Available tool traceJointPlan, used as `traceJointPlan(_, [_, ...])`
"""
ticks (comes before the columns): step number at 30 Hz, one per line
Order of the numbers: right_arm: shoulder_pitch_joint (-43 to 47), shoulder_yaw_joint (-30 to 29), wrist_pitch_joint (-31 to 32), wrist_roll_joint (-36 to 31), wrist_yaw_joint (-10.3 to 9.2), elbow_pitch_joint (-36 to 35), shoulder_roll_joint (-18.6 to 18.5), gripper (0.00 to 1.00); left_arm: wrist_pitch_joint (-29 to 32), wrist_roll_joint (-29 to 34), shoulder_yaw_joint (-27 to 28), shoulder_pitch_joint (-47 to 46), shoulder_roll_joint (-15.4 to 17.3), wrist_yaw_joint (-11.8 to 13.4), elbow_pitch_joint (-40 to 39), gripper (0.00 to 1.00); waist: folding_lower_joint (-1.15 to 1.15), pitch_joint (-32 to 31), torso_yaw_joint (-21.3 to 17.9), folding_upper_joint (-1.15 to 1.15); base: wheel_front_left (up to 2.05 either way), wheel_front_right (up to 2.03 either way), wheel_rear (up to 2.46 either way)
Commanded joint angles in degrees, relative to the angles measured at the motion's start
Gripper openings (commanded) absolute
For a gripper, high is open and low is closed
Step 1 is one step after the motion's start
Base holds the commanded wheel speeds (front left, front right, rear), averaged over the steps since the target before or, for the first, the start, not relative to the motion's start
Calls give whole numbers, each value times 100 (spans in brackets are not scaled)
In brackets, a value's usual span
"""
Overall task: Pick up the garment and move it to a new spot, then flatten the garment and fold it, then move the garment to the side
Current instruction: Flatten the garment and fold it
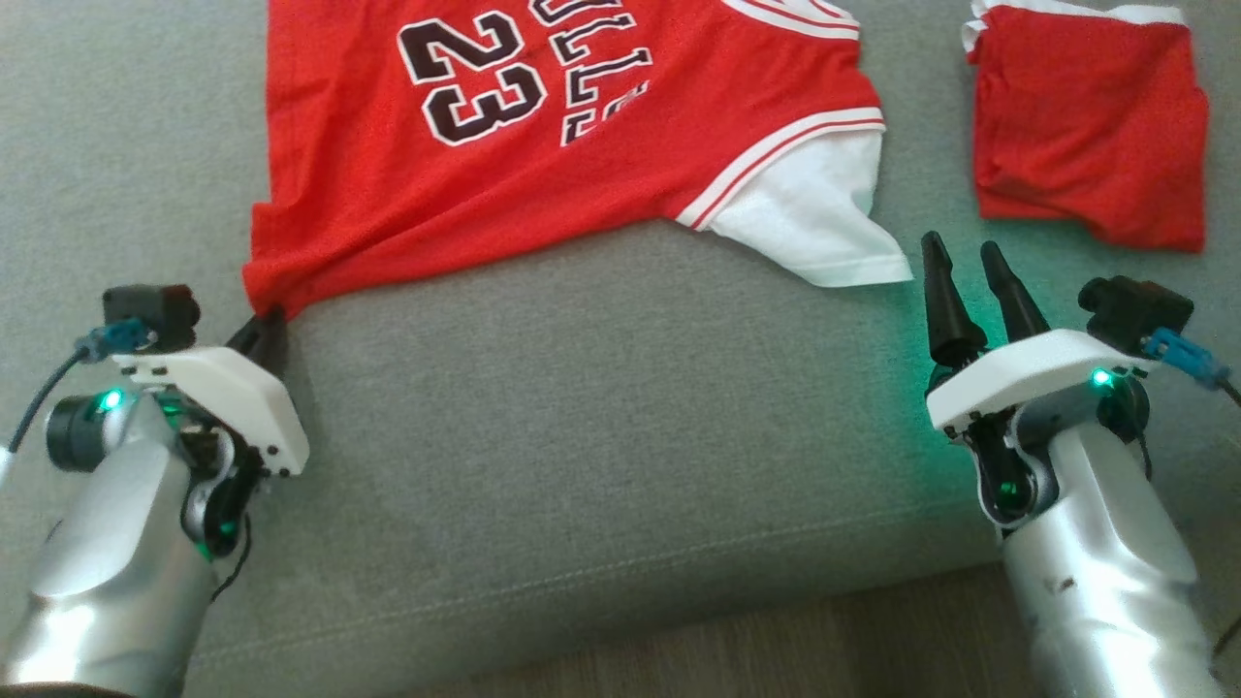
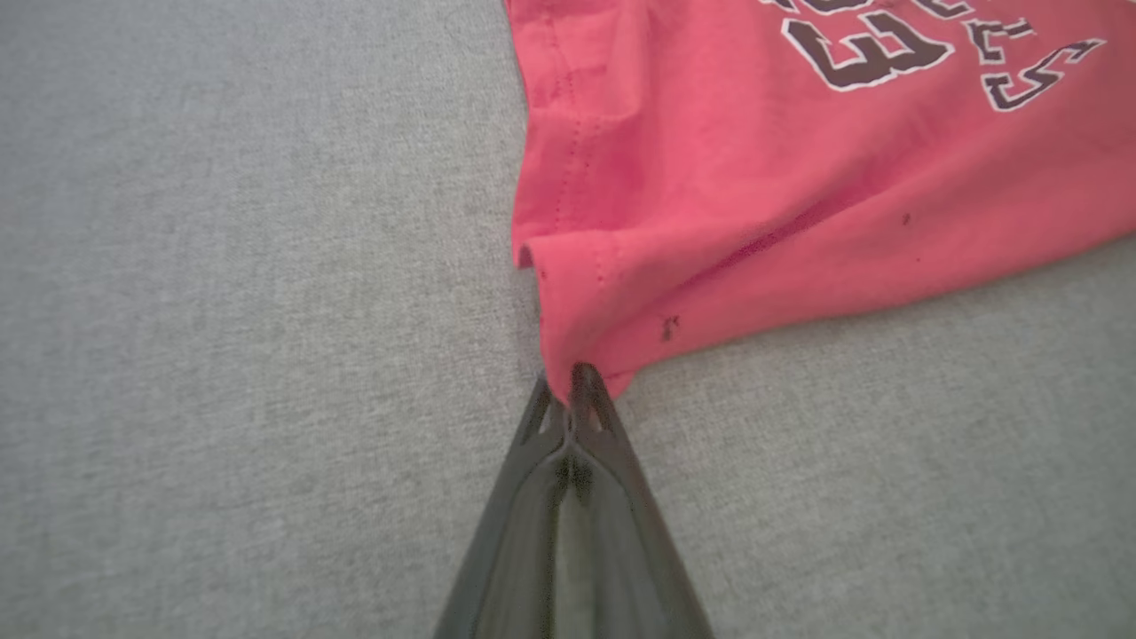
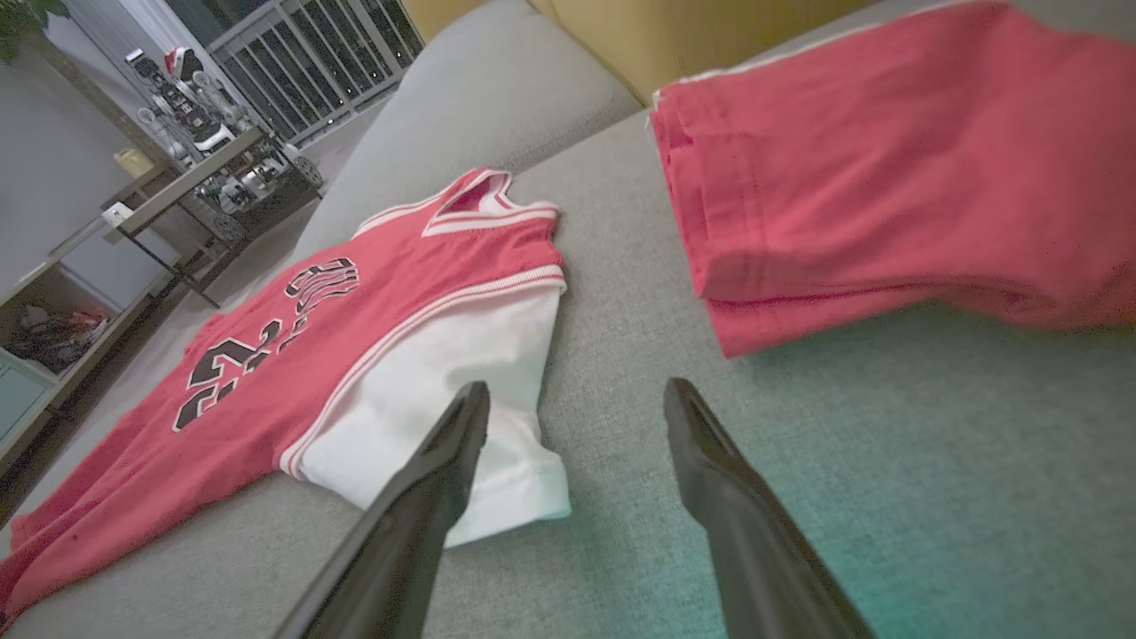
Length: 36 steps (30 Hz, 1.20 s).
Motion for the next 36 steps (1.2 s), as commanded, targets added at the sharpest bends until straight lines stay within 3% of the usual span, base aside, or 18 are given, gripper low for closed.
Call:
traceJointPlan(1, [-314,20,38,39,-1,219,37,100,-112,37,132,-144,152,14,-135,0,0,-9,81,0,0,0,0])
traceJointPlan(6, [-791,-72,-12,-91,-1,1235,37,100,-240,119,95,-189,150,114,-171,0,0,2,207,0,0,0,0])
traceJointPlan(14, [-1216,329,-259,45,-1,2211,37,100,-450,262,149,-302,286,442,-76,0,0,33,289,0,0,0,0])
traceJointPlan(33, [-1160,2003,-261,1187,-1,2814,37,100,-589,158,53,-316,179,358,104,0,0,-141,223,0,0,0,0])
traceJointPlan(34, [-1154,2096,-216,1255,-1,2807,37,78,-593,155,47,-318,172,359,112,0,0,-153,218,0,0,0,0])
traceJointPlan(35, [-1150,2182,-181,1329,-1,2792,37,25,-594,154,38,-318,162,367,114,0,0,-166,211,0,0,0,0])
traceJointPlan(36, [-1154,2253,-180,1385,-1,2778,37,0,-598,152,30,-313,154,370,115,0,0,-181,205,0,0,0,0])
